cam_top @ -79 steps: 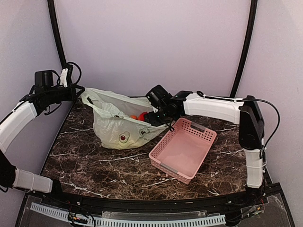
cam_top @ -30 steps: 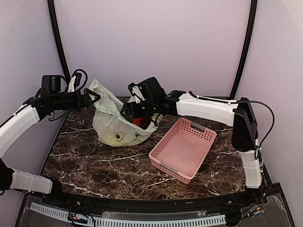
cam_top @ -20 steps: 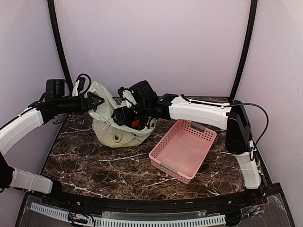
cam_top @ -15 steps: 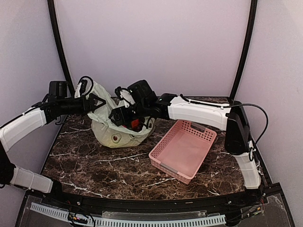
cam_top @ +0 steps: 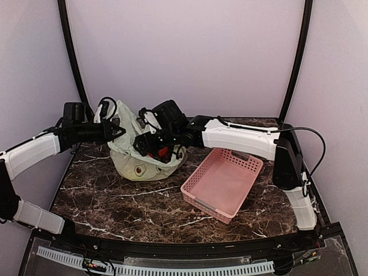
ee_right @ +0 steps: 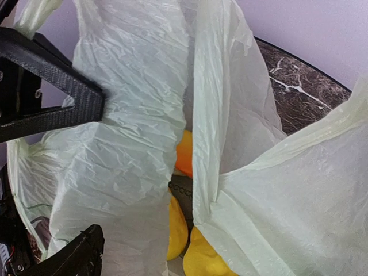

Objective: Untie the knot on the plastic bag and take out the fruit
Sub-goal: Adjust the bag opening for the takeout bag.

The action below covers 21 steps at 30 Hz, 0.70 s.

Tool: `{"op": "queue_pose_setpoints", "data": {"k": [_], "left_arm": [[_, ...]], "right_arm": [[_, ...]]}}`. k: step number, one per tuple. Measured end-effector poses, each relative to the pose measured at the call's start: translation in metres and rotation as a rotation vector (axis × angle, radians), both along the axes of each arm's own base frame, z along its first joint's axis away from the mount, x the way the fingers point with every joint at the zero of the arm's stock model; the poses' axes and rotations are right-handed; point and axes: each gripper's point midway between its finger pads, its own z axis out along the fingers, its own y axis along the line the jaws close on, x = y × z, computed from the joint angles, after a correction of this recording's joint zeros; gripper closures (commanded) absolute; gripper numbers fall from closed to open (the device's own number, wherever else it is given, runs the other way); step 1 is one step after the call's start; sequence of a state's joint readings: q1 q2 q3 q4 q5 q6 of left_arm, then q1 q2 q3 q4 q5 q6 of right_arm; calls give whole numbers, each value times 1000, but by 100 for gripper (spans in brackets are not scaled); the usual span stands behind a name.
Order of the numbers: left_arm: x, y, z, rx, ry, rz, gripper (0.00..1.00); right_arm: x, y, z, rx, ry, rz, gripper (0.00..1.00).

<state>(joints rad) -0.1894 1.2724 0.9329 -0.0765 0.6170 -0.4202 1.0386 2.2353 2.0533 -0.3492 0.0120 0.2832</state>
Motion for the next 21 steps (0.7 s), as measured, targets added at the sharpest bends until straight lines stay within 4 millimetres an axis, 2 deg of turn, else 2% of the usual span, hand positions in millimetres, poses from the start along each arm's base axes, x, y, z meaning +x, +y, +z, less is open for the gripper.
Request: {"op": "queue_pose_setpoints", "data": {"k": [3,5,8,10,11,13,16,18,21], "left_arm": [[-1,0,-3,12,-4,-12,99],[-2,-1,-3,23,-15,-23,99],[-7,-2,-6,44,-22,-55,99],[-10,-4,-5,54,-33,-88,99],[-12,-6,-2,57,-41,-110,99],[-14,-10,7,61,-71,-152,99],[-13,-19,29,68,-144,-220,99],[-10,-24,42,76,-190,-255,99],[-3,-26,53,87,-238,-278,99]], "right_arm": [[15,-15,-8,-39,-12,-77,11],[27,-32,-17,-73,-4,-135,11],[60,-77,-28,-119,15,-263,11],[87,-113,-28,-129,23,-359,11],[104,-137,-25,-123,27,-421,11],[124,-168,-16,-105,27,-499,11],[151,-212,8,-43,14,-602,11],[155,-222,28,3,-8,-620,10],[148,-217,54,67,-31,-570,9]]}}
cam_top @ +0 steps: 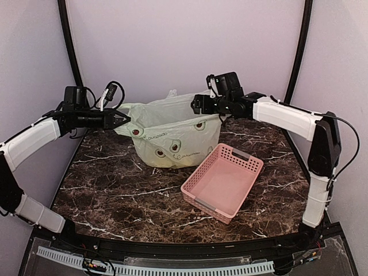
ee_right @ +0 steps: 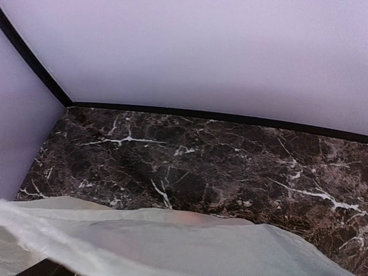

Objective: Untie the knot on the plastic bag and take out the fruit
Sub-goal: Adjust the bag opening for the takeout bag.

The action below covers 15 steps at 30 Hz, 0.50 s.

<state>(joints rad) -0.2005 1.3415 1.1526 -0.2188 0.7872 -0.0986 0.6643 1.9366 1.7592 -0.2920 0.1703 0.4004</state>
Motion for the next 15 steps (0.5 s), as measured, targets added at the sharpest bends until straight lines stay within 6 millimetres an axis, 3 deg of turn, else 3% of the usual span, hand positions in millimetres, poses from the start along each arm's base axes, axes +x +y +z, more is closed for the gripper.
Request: {"op": "queue_pose_setpoints", "data": {"k": [3,8,15], "left_arm": [[3,-1,-4,4,4,-13,99],[6,-3,-23,7,47,-22,99],[5,-2,-39,16,85,-17,99]], "right_arm": [[-14,15,11,56,-11,110,7],[-50,53,-6,84,50,358,5],[-150,130,-11,133,104,790,4]]}}
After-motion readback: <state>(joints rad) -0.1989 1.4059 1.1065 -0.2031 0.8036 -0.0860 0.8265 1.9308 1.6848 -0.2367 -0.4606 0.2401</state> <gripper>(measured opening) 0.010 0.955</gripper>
